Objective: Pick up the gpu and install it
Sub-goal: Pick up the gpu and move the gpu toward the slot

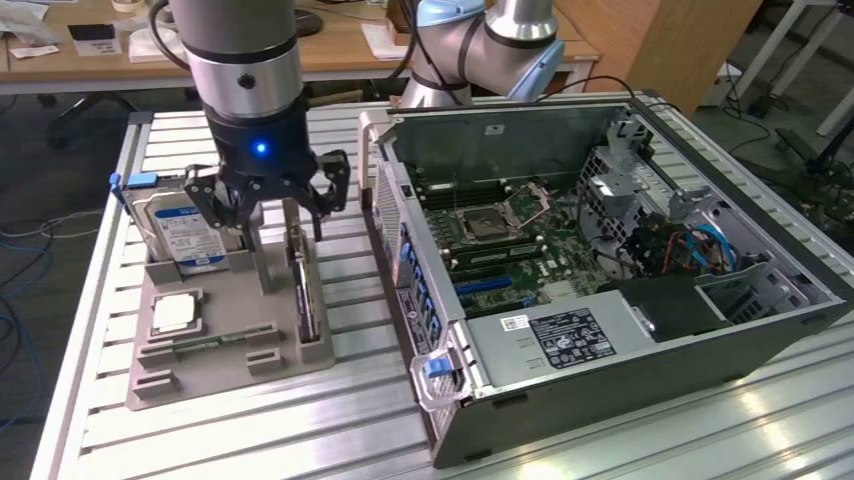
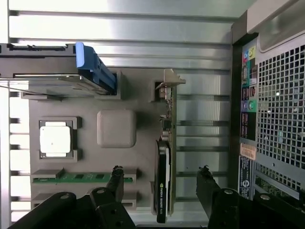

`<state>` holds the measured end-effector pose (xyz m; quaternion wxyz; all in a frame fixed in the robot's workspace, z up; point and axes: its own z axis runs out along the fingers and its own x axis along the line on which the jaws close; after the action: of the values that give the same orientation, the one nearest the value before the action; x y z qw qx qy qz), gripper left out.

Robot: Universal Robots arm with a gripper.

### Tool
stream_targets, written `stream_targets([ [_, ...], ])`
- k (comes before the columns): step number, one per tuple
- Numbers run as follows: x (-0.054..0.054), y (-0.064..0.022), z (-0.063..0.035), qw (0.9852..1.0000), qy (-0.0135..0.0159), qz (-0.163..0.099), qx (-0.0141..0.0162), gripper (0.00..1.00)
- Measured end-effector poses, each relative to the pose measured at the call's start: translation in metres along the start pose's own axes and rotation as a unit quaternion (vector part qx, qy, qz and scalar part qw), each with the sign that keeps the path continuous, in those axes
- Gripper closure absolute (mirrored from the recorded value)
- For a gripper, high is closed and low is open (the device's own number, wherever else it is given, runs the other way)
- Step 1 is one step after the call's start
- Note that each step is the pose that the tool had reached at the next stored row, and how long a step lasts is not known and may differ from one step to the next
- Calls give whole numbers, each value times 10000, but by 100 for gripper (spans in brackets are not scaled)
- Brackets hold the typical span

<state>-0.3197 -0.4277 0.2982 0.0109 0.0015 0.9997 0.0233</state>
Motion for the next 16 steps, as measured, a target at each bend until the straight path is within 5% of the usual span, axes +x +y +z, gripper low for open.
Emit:
stream_targets([
  [16, -13, -26, 272, 9999, -6, 167, 4, 28],
])
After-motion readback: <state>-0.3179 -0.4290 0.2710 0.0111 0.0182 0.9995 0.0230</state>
